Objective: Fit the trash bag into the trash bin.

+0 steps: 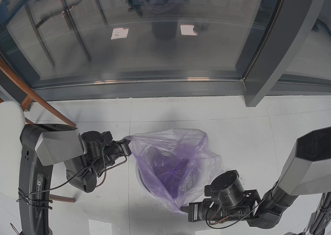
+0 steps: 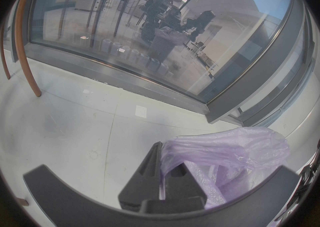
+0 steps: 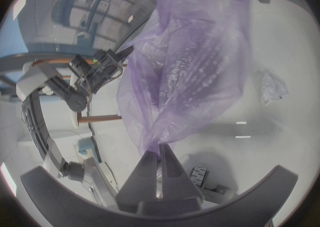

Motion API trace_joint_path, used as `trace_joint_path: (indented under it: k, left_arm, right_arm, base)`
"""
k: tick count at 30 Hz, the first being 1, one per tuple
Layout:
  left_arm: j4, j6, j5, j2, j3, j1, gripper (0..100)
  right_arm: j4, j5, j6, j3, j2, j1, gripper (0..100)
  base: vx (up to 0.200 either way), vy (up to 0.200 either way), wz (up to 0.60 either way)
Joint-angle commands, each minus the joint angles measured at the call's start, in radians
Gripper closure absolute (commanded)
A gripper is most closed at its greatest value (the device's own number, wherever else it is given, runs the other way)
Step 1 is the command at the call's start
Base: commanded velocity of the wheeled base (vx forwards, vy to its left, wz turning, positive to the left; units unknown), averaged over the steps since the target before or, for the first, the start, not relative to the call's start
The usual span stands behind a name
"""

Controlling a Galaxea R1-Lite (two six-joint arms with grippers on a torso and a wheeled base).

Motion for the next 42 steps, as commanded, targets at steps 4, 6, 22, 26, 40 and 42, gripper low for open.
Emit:
trace_joint_path:
  k: [4,6,22,26,40,42]
  left_arm:
    - [0.05,0.004,-0.001,-0.097,0.103,0.01,100]
    - [0.076,0.007,-0.001,-0.121,0.124,0.008,100]
    - [0.175,0.145,0.021,-0.067,0.118,0.071,100]
    - [0.175,0.148,0.019,-0.038,0.101,0.068,100]
    - [0.235,0.18,-0.011,0.006,0.006,0.071,100]
    - [0.246,0.179,-0.014,0.012,-0.028,0.064,100]
  right_arm:
    - [0.0,-0.041,-0.145,-0.023,0.057,0.048,100]
    - [0.0,-0.041,-0.146,-0.054,0.074,0.073,100]
    - [0.011,-0.135,-0.169,-0.221,0.278,0.214,100]
    - [0.013,-0.163,-0.171,-0.241,0.316,0.192,100]
    - [0.185,-0.281,-0.157,-0.256,0.324,0.126,100]
    - [0.201,-0.305,-0.159,-0.256,0.321,0.12,100]
  base:
    - [0.0,0.0,0.0]
    - [0.0,0.0,0.0]
    - [0.0,0.0,0.0]
    - [0.0,0.0,0.0]
    - [0.0,0.0,0.0]
    - [0.0,0.0,0.0]
